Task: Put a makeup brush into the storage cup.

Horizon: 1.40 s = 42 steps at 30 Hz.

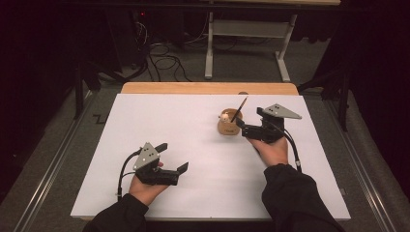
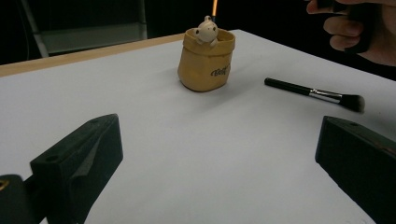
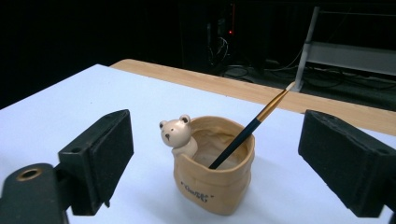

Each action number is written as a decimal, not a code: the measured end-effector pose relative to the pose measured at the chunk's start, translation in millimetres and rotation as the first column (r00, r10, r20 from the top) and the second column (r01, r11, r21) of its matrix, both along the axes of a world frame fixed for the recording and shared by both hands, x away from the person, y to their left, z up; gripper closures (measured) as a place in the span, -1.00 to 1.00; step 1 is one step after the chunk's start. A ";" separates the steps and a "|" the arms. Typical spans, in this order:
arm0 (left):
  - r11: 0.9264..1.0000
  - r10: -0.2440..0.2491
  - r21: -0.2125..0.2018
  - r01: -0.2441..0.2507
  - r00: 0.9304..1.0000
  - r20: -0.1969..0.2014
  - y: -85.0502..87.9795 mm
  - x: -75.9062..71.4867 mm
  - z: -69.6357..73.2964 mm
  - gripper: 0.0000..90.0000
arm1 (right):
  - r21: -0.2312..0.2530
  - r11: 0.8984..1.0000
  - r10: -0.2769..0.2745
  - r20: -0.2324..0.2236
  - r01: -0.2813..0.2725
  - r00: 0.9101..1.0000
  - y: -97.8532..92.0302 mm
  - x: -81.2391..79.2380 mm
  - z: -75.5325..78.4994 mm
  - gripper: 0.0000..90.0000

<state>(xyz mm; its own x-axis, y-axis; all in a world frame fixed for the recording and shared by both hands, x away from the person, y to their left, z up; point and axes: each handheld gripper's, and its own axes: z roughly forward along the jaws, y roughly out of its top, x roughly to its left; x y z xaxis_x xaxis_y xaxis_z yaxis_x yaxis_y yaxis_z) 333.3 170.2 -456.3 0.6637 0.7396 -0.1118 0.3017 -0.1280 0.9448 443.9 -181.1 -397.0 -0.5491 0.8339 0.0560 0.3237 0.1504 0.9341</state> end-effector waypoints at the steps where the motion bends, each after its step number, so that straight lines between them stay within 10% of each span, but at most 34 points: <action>1: 1.000 0.000 0.000 0.000 1.000 0.000 0.0 0.0 0.0 -0.97 | 0.004 1.000 0.004 0.002 -0.004 1.000 -1.2 -2.3 -0.1 -0.80; 42: 0.999 0.032 0.005 -0.032 0.999 -0.010 1.4 2.2 -1.6 -0.96 | -0.034 0.999 0.004 0.068 -0.002 0.998 -61.4 -76.4 -21.7 -0.99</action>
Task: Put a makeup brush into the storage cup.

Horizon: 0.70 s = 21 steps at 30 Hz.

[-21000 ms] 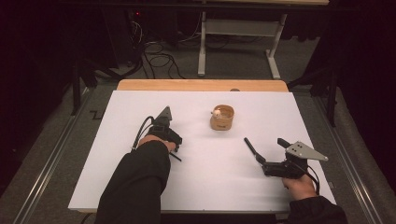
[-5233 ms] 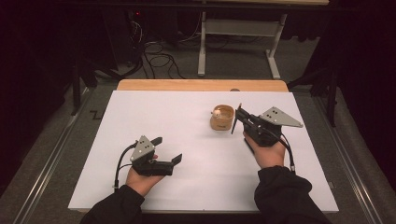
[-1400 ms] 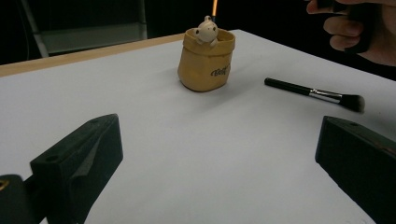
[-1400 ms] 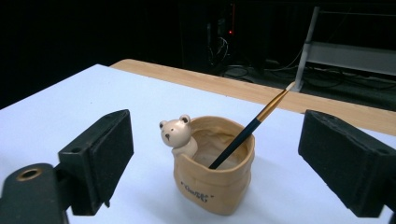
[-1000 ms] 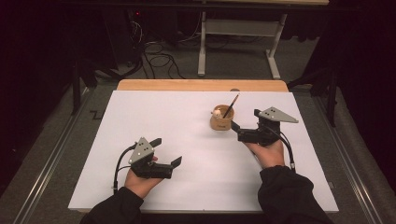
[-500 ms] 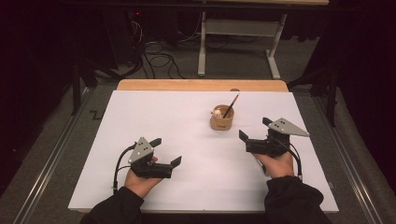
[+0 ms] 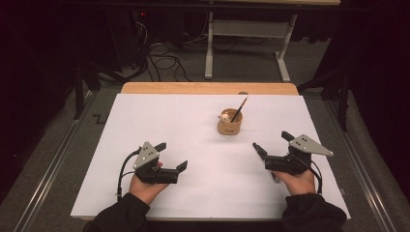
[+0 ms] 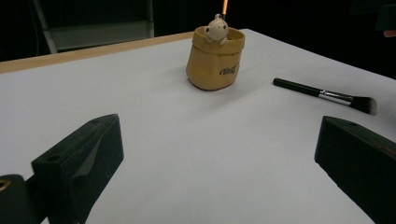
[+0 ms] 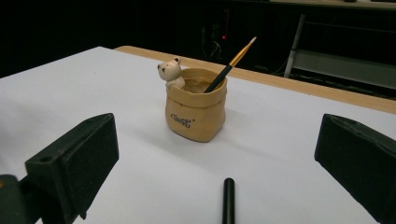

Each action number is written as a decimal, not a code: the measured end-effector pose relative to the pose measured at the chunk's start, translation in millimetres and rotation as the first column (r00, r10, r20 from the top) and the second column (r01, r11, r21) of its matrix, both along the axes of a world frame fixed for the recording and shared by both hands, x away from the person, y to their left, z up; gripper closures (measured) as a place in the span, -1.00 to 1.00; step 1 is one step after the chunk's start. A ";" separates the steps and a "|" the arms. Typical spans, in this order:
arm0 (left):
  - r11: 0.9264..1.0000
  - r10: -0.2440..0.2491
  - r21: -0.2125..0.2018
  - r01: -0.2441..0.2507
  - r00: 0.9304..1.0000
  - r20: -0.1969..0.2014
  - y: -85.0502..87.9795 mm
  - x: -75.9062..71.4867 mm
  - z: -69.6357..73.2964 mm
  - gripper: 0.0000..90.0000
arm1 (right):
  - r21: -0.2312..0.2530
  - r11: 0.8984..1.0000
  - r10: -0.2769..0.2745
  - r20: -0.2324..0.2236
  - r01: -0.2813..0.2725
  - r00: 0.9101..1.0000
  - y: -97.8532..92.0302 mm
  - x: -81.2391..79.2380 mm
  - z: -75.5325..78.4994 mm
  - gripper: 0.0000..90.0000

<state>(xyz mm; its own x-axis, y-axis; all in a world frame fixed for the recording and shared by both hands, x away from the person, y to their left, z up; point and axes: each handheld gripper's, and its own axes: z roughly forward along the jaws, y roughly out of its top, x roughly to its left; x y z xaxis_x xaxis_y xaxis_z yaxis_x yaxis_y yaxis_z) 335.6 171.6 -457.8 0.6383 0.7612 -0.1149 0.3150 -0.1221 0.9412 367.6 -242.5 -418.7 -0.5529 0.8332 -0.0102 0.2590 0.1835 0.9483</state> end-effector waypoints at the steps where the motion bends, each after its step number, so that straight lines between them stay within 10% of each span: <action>1: 1.000 0.000 0.003 0.000 1.000 -0.001 -0.2 0.1 -0.3 -0.96 | 0.003 1.000 -0.007 -0.003 0.007 1.000 -1.1 -1.3 -0.3 -0.99; 21: 1.000 0.000 0.013 0.000 1.000 0.018 0.8 -0.6 -1.1 -0.73 | -0.014 0.999 -0.029 0.003 0.029 1.000 -26.7 -24.5 -12.2 -0.99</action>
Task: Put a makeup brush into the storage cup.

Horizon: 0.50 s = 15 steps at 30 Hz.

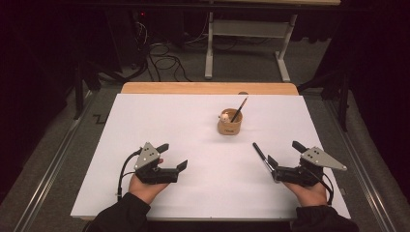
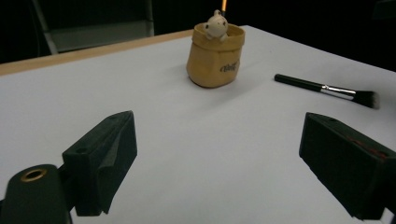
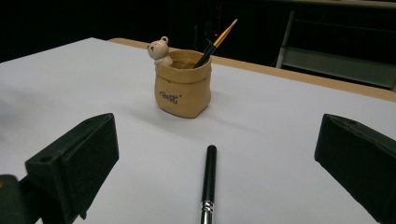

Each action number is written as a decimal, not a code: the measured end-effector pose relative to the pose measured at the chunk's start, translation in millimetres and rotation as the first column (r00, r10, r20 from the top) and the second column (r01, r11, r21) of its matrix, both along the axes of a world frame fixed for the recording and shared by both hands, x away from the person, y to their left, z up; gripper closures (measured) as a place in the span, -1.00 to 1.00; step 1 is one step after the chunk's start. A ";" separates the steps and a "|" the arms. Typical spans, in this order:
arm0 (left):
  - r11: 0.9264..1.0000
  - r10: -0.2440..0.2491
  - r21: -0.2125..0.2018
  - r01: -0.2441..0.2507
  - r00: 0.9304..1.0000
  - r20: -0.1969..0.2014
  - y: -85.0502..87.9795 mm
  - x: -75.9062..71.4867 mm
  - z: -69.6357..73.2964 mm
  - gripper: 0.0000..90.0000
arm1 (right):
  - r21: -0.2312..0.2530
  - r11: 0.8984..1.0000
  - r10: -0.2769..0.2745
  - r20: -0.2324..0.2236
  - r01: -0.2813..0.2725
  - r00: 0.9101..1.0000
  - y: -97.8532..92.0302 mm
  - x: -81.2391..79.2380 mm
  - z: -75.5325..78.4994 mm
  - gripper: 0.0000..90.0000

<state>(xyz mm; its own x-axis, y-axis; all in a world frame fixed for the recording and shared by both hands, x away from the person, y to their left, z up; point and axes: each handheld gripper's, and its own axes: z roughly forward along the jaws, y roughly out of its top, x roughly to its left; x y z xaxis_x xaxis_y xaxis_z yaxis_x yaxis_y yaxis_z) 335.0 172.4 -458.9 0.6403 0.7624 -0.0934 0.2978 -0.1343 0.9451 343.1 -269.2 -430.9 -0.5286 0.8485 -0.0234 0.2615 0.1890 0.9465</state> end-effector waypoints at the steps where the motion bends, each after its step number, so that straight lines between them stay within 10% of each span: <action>1: 1.000 0.001 -0.006 -0.001 1.000 0.000 0.7 0.1 0.2 -0.73 | -0.001 1.000 -0.003 -0.003 0.003 1.000 -0.5 -0.1 -0.6 -0.99; 15: 1.000 0.000 -0.010 0.000 1.000 -0.009 5.3 2.1 -3.0 -0.74 | -0.010 1.000 -0.015 -0.008 0.015 1.000 3.9 3.0 -2.4 -0.99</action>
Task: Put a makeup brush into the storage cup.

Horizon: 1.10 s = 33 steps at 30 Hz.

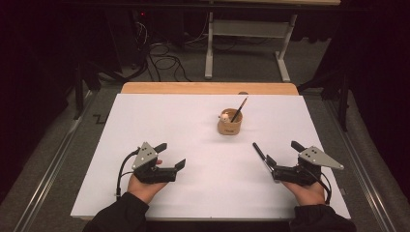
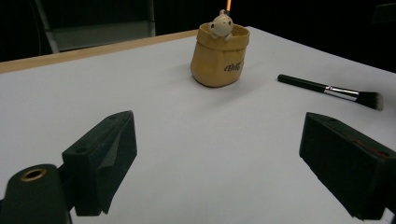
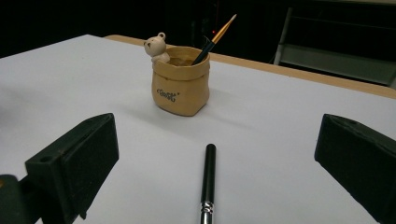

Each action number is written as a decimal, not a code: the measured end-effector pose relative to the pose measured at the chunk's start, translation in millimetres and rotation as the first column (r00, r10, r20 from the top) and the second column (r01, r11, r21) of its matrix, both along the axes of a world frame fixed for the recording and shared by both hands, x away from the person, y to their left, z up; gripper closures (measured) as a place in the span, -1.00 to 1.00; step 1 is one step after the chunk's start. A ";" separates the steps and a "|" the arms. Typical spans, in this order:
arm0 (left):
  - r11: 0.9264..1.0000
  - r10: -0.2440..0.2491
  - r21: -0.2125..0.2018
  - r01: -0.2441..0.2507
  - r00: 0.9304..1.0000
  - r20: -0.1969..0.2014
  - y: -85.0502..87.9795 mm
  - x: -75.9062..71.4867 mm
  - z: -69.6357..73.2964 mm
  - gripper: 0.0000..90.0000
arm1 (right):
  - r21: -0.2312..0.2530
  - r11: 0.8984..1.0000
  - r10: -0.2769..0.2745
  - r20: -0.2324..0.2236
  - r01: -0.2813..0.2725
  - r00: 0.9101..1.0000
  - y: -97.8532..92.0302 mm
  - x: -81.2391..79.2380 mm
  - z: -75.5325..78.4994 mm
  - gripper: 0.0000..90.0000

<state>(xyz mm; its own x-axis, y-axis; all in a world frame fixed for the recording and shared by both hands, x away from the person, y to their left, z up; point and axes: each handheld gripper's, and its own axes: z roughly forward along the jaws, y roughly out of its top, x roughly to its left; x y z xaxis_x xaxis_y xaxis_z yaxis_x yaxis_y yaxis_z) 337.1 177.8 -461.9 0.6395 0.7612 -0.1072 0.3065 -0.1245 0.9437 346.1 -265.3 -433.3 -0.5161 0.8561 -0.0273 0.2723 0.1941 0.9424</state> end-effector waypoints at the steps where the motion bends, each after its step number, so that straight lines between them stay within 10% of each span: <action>1: 1.000 0.004 -0.008 -0.004 1.000 0.003 0.6 0.2 0.4 -0.74 | -0.001 1.000 0.002 0.001 -0.002 1.000 0.4 0.0 0.0 -0.99; 33: 0.998 -0.041 0.042 0.041 0.999 -0.014 -5.9 0.6 -1.9 -0.65 | -0.126 0.992 -0.020 -0.192 -0.004 0.981 4.8 9.5 -24.8 -0.98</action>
<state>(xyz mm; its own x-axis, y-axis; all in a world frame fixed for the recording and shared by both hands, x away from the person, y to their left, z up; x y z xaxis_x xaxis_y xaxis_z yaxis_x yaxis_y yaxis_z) 337.7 171.9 -463.8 0.6690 0.7384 -0.0842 0.3126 -0.1767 0.9333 355.6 -260.5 -458.1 -0.5151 0.8564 -0.0355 0.4480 0.3043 0.8407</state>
